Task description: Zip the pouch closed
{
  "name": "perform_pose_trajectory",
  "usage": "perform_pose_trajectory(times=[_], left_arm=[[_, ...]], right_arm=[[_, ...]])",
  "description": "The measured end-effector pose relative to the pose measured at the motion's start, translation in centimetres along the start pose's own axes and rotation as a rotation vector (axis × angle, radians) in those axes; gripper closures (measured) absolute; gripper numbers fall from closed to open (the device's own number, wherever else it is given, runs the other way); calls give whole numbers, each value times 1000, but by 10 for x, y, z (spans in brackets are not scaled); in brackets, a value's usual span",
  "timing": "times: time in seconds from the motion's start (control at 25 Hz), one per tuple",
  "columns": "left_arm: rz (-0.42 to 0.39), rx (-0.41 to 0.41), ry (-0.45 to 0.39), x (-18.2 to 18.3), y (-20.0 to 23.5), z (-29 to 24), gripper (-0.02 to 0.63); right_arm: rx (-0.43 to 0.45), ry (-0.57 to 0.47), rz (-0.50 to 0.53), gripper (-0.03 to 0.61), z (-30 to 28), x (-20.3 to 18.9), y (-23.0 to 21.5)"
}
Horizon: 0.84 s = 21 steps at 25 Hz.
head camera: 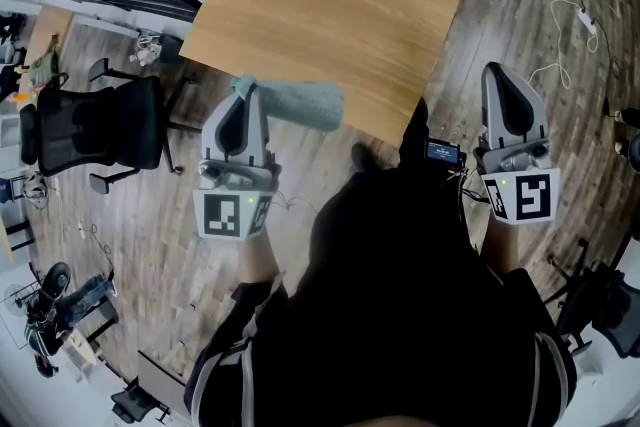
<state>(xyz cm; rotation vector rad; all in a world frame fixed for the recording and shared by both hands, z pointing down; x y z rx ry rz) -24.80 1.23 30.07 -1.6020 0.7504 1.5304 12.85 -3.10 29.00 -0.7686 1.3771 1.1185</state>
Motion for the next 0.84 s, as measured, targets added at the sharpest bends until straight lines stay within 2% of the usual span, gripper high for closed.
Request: perform_pose_trajectory(times=[0.44, 0.68, 0.84], left_arm=[[30, -43, -10, -4, -3, -6, 607], [50, -66, -70, 3, -5, -11, 607], [56, -75, -59, 0, -6, -12, 607]], right_arm=[[19, 11, 3, 565, -9, 1, 10], [41, 18, 12, 565, -13, 2, 15], [50, 19, 13, 565, -17, 3, 19]])
Point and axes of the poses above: the fingertips, and each gripper's own axes: z backward along the fingers, y to its left, x out of its top, the point moved 9 cm from there along z, backward along the fingers, and after that the axes turned 11 degrees about -x, right-handed, at the moved point
